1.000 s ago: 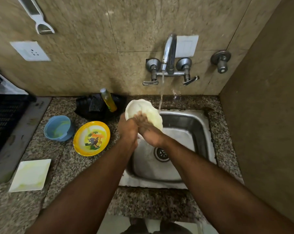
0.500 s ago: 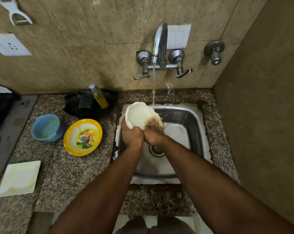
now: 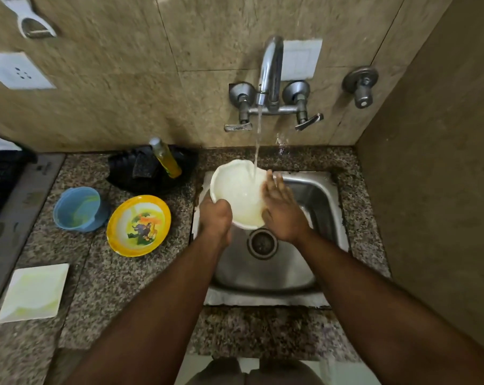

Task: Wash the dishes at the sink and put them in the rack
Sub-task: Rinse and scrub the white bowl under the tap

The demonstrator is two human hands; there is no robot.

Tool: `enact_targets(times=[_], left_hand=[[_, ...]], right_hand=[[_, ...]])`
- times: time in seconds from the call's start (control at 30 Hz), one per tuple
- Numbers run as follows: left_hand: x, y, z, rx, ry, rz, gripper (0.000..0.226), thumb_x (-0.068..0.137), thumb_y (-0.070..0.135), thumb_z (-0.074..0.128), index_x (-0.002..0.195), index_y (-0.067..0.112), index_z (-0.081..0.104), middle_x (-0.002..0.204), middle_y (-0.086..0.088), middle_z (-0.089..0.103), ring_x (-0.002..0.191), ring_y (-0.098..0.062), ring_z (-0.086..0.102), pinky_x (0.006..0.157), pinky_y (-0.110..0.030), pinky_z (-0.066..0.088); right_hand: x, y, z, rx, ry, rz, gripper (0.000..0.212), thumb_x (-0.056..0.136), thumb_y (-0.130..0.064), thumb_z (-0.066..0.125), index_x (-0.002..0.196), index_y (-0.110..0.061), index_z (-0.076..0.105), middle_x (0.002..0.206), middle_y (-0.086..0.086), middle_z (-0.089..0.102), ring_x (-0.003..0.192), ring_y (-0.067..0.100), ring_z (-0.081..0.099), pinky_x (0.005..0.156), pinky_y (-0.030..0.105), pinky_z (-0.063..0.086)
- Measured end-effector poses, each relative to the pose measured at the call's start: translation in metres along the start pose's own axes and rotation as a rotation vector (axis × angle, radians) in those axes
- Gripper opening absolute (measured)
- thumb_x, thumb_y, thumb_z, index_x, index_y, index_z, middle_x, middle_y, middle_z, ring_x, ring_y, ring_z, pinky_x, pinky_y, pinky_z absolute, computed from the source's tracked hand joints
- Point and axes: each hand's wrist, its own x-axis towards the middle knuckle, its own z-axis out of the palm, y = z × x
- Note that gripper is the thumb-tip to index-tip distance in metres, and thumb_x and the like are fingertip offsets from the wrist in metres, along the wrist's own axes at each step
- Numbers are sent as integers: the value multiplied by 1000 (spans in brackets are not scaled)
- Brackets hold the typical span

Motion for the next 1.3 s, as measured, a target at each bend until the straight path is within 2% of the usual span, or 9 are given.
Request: enact_targets(times=[0.13,0.2,0.3,0.43,0.53,0.73,0.97,1.17,1.3], left_hand=[[9,1,-13,-87,-145,-111,69,69,-9,46,133,10,63,111,-15,73,100,-41,69,84,-73,54],[16,-2,-20,-46,-190,-181,78,57,-6,53,133,6,63,108,-15,72,96,-42,68,82,-75,53],[24,-3,-21,163,-155,-130,77,54,0,69,131,6,66,112,-17,73,98,-42,69,71,-54,61],[24,-2,-9,1069,-84,300,83,71,24,87,142,2,51,138,-22,59,122,-38,60,101,-42,50],[17,-16,12,1546,-270,433,89,96,50,57,163,12,12,166,-32,5,155,-47,6,125,-55,11],[32,-36,26,1317,-889,667,73,110,40,36,164,12,-6,170,-7,-22,156,-25,-23,129,-52,1],[61,-24,28,1512,-935,901,84,99,65,23,159,26,-20,161,10,-35,154,-26,-30,127,-40,-14],[39,-38,32,1618,-675,526,118,71,82,2,157,5,-26,165,-12,-34,154,-25,-29,128,-45,-8],[13,-42,33,1598,-574,214,89,104,48,28,156,1,-27,163,-18,-37,154,-31,-29,128,-47,-10]], right_hand=[[10,-7,1,446,64,225,96,93,0,51,164,-17,-10,168,12,-27,155,24,-12,120,31,24],[24,-12,-8,787,113,544,94,92,4,55,166,-25,3,169,19,19,151,31,29,113,36,40],[35,-20,-17,1162,173,804,52,93,6,53,141,-15,57,123,12,68,116,35,65,98,48,56],[34,-24,-21,927,227,864,36,94,-7,56,128,-13,66,118,15,72,108,35,68,96,48,57],[36,-32,-30,739,282,865,35,91,-7,52,123,-14,67,117,15,72,108,36,67,91,39,54],[27,-36,-40,695,327,775,42,93,-11,53,132,-22,63,119,13,72,109,35,67,93,39,55],[11,-46,-48,652,373,789,31,98,-10,51,126,-15,63,118,14,72,108,36,67,81,29,43],[3,-60,-45,595,478,862,45,95,-5,50,133,-23,65,121,12,72,110,37,67,90,39,53],[11,-70,-43,543,528,789,48,97,-8,52,139,-30,61,117,14,73,106,37,68,83,42,56]])
